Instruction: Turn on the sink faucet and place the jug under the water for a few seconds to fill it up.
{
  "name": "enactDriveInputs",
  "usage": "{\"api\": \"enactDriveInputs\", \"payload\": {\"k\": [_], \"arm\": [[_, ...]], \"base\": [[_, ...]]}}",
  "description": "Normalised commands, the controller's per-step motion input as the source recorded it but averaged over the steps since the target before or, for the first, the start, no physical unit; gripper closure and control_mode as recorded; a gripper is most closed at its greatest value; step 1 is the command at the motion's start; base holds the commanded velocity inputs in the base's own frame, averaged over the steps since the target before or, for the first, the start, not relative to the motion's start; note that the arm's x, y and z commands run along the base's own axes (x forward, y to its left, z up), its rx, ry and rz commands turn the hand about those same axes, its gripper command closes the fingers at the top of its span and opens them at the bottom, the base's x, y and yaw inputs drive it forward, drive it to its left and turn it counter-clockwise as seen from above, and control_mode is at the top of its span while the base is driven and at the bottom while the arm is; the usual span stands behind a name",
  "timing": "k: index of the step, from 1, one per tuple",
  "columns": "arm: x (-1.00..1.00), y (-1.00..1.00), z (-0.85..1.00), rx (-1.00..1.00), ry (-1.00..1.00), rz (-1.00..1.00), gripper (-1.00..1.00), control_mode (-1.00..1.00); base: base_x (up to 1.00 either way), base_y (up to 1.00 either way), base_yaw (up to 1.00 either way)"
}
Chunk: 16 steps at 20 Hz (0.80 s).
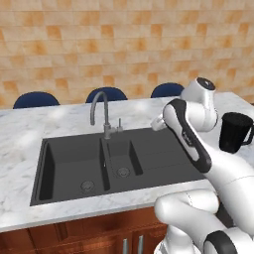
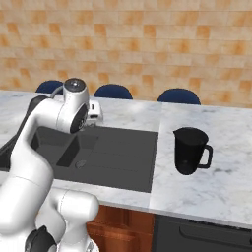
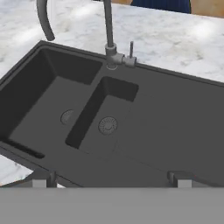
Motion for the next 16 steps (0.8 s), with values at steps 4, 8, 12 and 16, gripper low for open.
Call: {"api": "enactDriveInputs", "payload": {"k": [4, 8, 12, 16], "arm": [[0.42, 0.28, -0.01, 0.0, -0.14, 0.22, -1.0, -1.0], [0.46, 0.28, 0.0, 0.01, -0.05, 0.17, -1.0, -1.0], [0.48, 0.21, -0.03, 0.03, -0.04, 0.14, -1.0, -1.0], [0.48, 0.02, -0.14, 0.11, -0.09, 0.13, -1.0, -1.0]], "base": [[0.0, 0.0, 0.0], [0.0, 0.0, 0.0], [0.0, 0.0, 0.0], [0.0, 0.0, 0.0]]}}
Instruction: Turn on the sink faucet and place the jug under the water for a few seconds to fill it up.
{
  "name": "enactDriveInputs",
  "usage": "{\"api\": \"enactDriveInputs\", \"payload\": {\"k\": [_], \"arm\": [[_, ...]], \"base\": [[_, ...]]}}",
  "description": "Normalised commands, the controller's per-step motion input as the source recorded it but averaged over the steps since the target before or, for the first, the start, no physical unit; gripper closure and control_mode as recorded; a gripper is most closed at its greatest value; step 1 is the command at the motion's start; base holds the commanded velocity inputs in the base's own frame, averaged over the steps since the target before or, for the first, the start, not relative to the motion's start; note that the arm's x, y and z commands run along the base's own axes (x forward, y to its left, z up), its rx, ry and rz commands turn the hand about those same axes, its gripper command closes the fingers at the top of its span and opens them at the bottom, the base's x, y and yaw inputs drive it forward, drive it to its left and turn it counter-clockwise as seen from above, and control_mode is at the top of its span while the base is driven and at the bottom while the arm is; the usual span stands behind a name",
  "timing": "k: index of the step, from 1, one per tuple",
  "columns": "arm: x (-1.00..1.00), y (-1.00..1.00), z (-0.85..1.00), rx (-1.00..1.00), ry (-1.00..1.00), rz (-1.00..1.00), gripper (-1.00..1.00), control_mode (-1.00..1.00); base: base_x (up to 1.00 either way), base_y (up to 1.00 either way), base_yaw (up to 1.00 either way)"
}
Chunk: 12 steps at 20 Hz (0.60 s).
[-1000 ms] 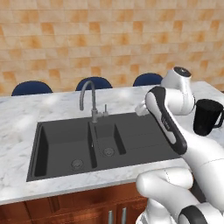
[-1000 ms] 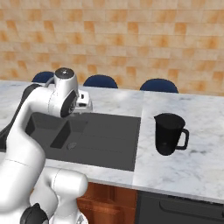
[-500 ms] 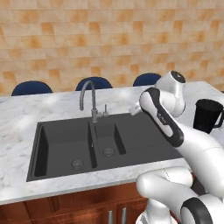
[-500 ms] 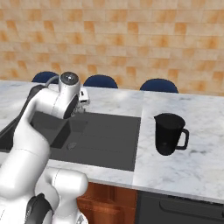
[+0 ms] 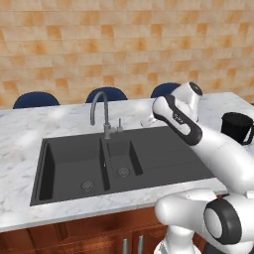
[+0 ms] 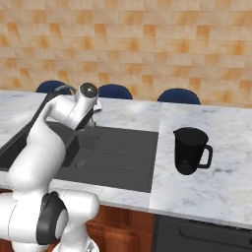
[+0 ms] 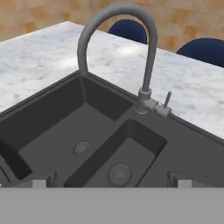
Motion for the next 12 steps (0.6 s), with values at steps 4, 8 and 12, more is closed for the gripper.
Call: {"api": "enactDriveInputs", "payload": {"k": [4, 8, 12], "arm": [[0.52, 0.0, -0.23, 0.13, -0.06, 0.1, -1.0, -1.0], [0.4, 0.06, -0.24, 0.05, -0.05, 0.08, -1.0, -1.0], [0.2, 0.21, -0.23, 0.0, -0.09, 0.06, -1.0, -1.0]], "base": [[0.0, 0.0, 0.0], [0.0, 0.0, 0.0], [0.0, 0.0, 0.0]]}}
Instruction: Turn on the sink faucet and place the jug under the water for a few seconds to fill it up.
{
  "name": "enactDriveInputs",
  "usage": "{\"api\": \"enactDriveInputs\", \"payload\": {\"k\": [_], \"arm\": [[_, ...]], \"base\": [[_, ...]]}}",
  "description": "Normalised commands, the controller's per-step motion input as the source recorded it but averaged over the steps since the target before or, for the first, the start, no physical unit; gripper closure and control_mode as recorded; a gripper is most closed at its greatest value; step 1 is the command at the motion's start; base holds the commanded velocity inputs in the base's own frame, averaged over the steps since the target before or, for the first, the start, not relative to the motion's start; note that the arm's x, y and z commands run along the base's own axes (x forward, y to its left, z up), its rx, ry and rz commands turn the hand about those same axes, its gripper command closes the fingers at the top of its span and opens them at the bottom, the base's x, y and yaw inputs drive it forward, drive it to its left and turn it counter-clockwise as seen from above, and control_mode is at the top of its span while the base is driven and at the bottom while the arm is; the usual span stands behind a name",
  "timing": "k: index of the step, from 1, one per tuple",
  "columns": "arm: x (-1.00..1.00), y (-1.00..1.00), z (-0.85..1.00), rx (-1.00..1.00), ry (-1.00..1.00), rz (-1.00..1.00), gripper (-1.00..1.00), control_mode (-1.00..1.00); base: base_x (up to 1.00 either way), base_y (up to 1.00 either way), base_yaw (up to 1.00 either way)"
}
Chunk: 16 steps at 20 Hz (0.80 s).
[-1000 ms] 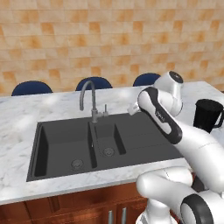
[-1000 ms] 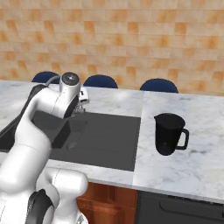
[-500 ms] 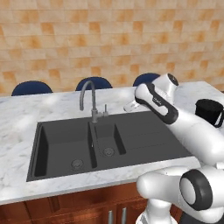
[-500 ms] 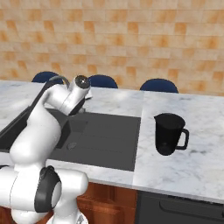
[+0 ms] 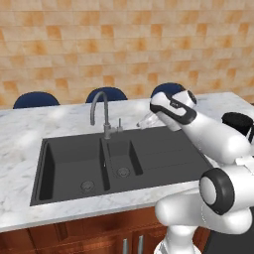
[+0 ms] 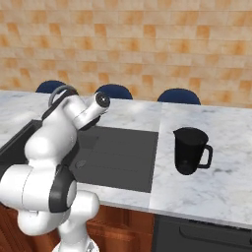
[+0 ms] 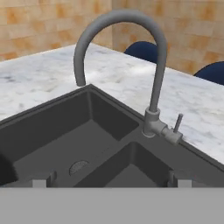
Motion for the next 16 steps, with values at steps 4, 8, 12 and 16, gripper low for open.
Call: {"api": "enactDriveInputs", "payload": {"k": [4, 8, 12, 16], "arm": [[0.16, 0.22, -0.25, 0.0, -0.12, 0.02, -1.0, -1.0], [0.08, 0.15, -0.28, 0.0, -0.18, 0.0, -1.0, -1.0], [0.06, 0.05, -0.24, 0.0, -0.19, 0.0, -1.0, -1.0], [0.18, 0.0, -0.1, 0.0, -0.15, 0.0, -1.0, -1.0]], "base": [[0.0, 0.0, 0.0], [0.0, 0.0, 0.0], [0.0, 0.0, 0.0], [0.0, 0.0, 0.0]]}}
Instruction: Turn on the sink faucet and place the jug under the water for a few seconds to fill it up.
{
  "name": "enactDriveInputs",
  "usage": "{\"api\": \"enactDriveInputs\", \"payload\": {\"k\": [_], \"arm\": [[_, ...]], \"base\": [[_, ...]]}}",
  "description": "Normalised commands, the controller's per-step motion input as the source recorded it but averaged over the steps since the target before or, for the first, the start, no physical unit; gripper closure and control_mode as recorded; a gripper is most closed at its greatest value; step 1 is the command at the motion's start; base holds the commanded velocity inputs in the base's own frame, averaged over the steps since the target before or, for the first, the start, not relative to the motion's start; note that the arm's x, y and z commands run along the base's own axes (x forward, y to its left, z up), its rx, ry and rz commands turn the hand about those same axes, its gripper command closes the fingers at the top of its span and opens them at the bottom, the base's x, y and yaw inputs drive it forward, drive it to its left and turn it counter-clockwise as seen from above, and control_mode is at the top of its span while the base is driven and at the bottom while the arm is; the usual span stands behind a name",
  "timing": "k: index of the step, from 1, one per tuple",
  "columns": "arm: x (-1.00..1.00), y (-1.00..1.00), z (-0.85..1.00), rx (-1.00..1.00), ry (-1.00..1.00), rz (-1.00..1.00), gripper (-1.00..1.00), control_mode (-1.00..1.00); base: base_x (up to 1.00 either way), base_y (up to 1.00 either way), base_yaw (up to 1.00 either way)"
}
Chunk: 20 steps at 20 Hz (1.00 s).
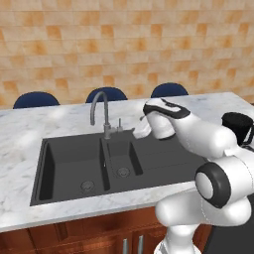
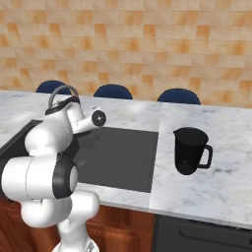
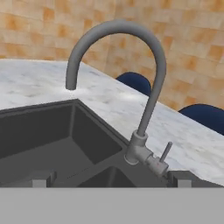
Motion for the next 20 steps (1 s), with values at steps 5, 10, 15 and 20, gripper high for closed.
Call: {"api": "enactDriveInputs", "payload": {"k": [5, 10, 15, 20], "arm": [[0.04, 0.0, -0.1, 0.02, -0.17, 0.0, -1.0, -1.0], [0.05, 0.01, -0.01, 0.03, -0.2, 0.0, -1.0, -1.0], [0.18, 0.07, 0.0, 0.06, -0.11, 0.0, -1.0, -1.0], [0.36, 0.09, 0.0, 0.07, -0.02, 0.0, -1.0, -1.0]], "base": [[0.0, 0.0, 0.0], [0.0, 0.0, 0.0], [0.0, 0.0, 0.0], [0.0, 0.0, 0.0]]}}
